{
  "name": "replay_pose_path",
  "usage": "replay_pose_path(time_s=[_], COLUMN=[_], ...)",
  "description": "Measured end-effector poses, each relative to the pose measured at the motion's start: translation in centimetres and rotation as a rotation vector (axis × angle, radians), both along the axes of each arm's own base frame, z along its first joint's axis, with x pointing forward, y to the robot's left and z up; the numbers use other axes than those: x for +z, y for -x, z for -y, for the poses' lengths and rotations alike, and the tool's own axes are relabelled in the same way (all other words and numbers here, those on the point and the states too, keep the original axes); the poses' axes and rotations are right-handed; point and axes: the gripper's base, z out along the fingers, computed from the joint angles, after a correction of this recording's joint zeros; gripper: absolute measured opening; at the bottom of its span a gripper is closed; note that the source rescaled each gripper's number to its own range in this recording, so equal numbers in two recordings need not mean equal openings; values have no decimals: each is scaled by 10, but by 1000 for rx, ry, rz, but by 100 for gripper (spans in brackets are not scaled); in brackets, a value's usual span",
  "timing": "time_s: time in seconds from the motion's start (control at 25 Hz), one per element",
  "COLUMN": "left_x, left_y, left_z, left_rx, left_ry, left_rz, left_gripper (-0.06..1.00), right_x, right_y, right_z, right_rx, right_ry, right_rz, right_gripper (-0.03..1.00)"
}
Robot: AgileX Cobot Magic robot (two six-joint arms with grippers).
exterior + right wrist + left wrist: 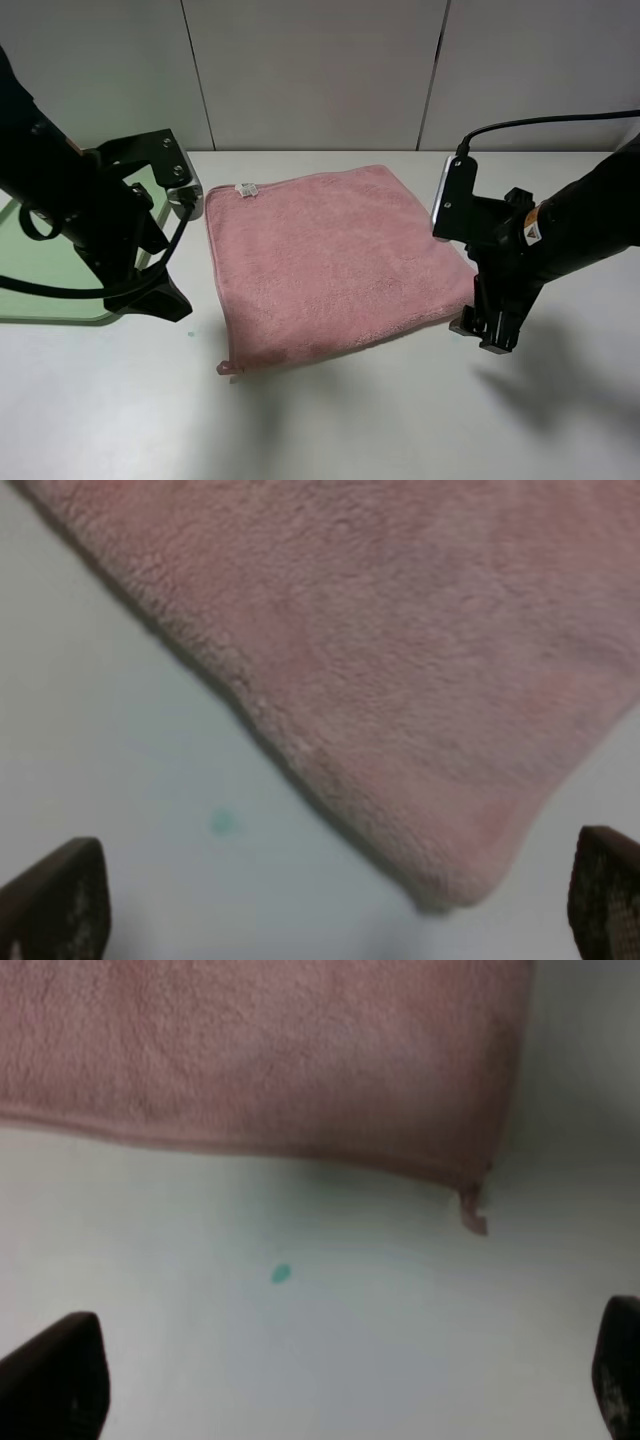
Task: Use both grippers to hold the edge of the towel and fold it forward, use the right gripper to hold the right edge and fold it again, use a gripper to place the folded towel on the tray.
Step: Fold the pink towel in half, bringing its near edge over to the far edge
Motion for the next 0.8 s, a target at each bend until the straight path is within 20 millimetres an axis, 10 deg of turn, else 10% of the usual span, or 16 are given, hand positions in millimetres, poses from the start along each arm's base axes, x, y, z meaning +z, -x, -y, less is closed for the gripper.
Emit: replay_pose_path(time_s=[0.8], left_x=[-42], left_y=[26], left_z=[61], left_rx=[-420], left_ry=[-155], left_rz=[15], left_gripper=[96], right_x=[-53], right_y=[-11], right_z=[-1], right_rx=[665], right_ry=[322], right_rz=[-57], right_gripper=[100])
